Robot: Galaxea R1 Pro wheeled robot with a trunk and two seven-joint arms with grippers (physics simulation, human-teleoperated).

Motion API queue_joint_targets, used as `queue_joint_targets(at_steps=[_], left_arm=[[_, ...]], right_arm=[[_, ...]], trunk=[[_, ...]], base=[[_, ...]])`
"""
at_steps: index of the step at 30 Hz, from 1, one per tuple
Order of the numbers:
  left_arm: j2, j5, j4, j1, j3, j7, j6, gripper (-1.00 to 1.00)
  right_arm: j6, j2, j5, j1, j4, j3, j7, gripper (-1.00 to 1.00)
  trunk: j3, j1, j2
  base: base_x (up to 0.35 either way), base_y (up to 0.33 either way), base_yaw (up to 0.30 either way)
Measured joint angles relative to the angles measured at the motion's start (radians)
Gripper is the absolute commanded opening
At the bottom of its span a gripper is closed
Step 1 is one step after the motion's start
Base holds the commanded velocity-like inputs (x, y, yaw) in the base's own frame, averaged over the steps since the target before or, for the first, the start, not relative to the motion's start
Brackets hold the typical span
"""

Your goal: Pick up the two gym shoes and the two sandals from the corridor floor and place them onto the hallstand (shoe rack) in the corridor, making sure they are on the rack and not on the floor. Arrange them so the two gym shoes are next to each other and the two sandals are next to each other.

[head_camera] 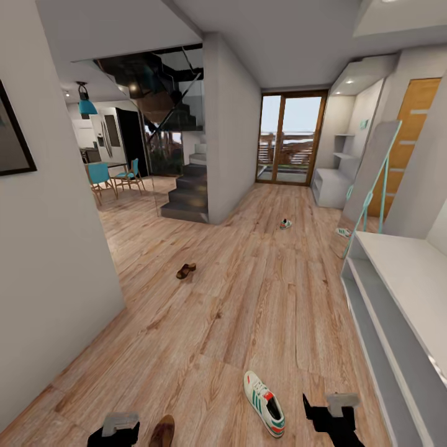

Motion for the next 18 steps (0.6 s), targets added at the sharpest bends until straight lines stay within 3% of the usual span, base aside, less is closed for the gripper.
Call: queue_joint_targets(at_steps=[4,9,18], left_arm=[[-0.001,-0.001,0.001,-0.055,-0.001,0.0,0.045,1.0],[-0.002,0.0,0.005,-0.088,-0.002,0.001,0.06,1.0],[-0.003,0.001,0.006,-0.093,-0.002,0.001,0.064,1.0]], right_arm=[[0.01,0.0,0.001,-0.084,-0.006,0.0,0.0,1.0],[0.102,0.0,-0.002,-0.166,-0.008,-0.001,-0.001,1.0],[0.161,-0.001,-0.004,-0.187,0.002,-0.001,0.007,1.0]], trunk=[[-0.013,0.015,-0.028],[-0.028,0.035,-0.063],[-0.057,0.069,-0.126]], base=[[0.0,0.0,0.0],[0.0,0.0,0.0],[0.0,0.0,0.0]])
